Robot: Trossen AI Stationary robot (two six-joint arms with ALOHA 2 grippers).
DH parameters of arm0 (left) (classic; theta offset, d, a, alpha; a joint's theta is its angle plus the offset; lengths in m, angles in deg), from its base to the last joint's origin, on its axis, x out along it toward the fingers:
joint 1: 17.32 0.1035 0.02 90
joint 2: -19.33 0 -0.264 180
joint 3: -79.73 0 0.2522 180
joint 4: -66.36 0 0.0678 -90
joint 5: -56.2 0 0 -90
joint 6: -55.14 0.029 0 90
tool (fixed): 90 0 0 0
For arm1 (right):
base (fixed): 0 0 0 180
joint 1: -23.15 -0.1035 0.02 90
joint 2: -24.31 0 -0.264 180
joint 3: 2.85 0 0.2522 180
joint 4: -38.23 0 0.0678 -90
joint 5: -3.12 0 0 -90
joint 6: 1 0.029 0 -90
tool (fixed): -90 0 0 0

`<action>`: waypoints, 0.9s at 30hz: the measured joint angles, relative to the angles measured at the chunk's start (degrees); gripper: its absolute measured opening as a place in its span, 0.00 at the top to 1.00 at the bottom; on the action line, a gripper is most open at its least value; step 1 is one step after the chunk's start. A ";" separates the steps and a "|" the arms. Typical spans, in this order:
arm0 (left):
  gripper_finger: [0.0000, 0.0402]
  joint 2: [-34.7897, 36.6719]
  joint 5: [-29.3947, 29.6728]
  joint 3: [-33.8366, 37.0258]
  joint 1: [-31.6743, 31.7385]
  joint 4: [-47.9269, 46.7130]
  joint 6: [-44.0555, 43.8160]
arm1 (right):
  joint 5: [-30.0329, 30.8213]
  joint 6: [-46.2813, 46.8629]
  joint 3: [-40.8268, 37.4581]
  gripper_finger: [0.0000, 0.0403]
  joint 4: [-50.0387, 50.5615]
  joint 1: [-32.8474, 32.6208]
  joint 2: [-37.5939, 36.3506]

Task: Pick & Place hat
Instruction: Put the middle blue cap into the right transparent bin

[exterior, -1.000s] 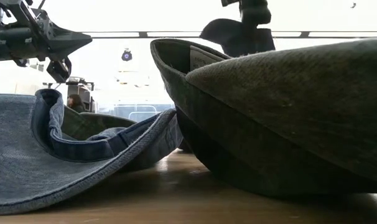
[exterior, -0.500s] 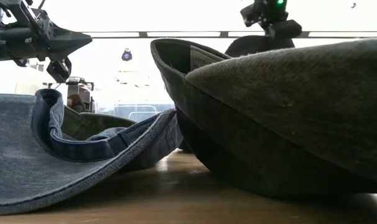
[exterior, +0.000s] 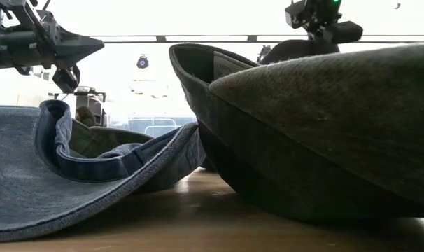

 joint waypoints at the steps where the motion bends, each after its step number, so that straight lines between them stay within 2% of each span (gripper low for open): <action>1: 1.00 0.00 -0.01 0.00 0.00 0.00 0.00 | -0.81 -0.71 -0.10 0.97 -1.28 0.20 0.23; 10: 1.00 0.00 0.10 0.00 0.00 0.00 0.00 | -11.28 -4.99 -3.57 0.97 -6.82 5.14 2.04; 18: 1.00 0.00 0.13 0.00 0.00 -0.02 0.00 | -13.44 -12.60 -4.78 0.97 -8.97 8.88 2.15; 27: 1.00 0.00 0.15 0.04 0.00 -0.61 -0.02 | -19.04 -11.16 -4.74 0.97 -9.36 8.59 2.15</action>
